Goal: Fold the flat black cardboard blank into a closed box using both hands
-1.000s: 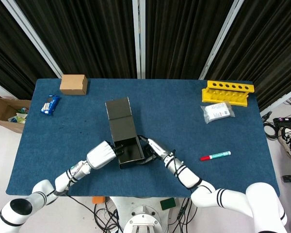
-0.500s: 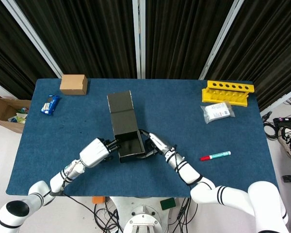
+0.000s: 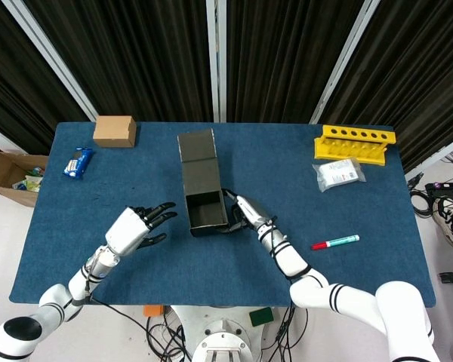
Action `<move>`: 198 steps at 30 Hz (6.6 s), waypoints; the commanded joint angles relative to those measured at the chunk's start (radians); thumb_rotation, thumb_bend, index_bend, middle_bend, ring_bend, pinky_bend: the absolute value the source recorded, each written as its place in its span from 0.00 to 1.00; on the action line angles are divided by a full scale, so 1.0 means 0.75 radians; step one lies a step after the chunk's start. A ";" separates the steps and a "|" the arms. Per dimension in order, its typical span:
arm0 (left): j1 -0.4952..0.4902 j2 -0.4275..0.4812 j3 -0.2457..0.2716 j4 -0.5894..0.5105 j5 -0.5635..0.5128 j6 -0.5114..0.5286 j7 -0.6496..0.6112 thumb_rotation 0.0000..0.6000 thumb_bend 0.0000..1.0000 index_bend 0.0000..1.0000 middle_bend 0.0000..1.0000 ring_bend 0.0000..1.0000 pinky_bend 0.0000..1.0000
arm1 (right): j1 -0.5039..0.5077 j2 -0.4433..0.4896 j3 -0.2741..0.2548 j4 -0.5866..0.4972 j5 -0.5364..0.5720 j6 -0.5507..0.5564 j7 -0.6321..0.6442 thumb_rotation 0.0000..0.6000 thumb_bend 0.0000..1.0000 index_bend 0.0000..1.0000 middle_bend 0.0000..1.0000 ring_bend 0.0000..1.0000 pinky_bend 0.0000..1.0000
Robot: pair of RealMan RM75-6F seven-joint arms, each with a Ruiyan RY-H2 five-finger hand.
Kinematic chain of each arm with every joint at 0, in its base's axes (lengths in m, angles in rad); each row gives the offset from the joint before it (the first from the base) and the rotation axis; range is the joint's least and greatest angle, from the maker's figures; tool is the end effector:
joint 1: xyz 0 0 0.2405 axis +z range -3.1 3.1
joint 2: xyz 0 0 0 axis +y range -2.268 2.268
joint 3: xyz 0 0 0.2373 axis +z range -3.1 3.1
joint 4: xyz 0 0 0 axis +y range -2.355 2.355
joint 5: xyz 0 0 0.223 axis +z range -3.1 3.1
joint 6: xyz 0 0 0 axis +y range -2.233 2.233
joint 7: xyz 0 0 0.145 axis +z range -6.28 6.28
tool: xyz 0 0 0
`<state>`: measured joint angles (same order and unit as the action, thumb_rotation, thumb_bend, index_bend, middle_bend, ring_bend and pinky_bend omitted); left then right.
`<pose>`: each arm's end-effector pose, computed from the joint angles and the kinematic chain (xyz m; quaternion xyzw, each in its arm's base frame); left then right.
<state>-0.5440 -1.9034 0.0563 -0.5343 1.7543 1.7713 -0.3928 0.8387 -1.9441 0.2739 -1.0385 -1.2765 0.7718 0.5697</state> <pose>-0.2117 0.2831 -0.0090 -0.6939 -0.1614 -0.6120 0.3434 -0.0875 -0.3447 -0.1306 0.5729 -0.6454 0.4752 0.1713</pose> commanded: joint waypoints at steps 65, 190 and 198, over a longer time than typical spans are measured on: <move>-0.239 0.181 -0.152 -0.681 -0.358 -1.222 -0.833 1.00 0.05 0.01 0.03 0.68 0.97 | -0.253 0.867 -0.030 -0.956 0.028 0.010 0.029 1.00 0.02 0.00 0.09 0.66 1.00; 0.007 0.532 -0.121 -1.232 -0.564 -1.057 0.429 1.00 0.02 0.03 0.00 0.01 0.26 | 0.531 0.476 0.010 -0.945 1.129 0.136 -1.087 1.00 0.03 0.21 0.34 0.74 1.00; 0.077 0.628 -0.119 -1.304 -0.639 -0.962 0.585 1.00 0.02 0.03 0.00 0.01 0.27 | 0.556 0.395 -0.014 -0.955 1.093 0.254 -1.191 1.00 0.03 0.21 0.35 0.74 1.00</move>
<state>-0.4988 -1.4461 -0.0321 -1.5011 1.2882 1.0344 0.0291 1.2501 -1.6293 0.2725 -1.7526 -0.4453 0.9349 -0.2997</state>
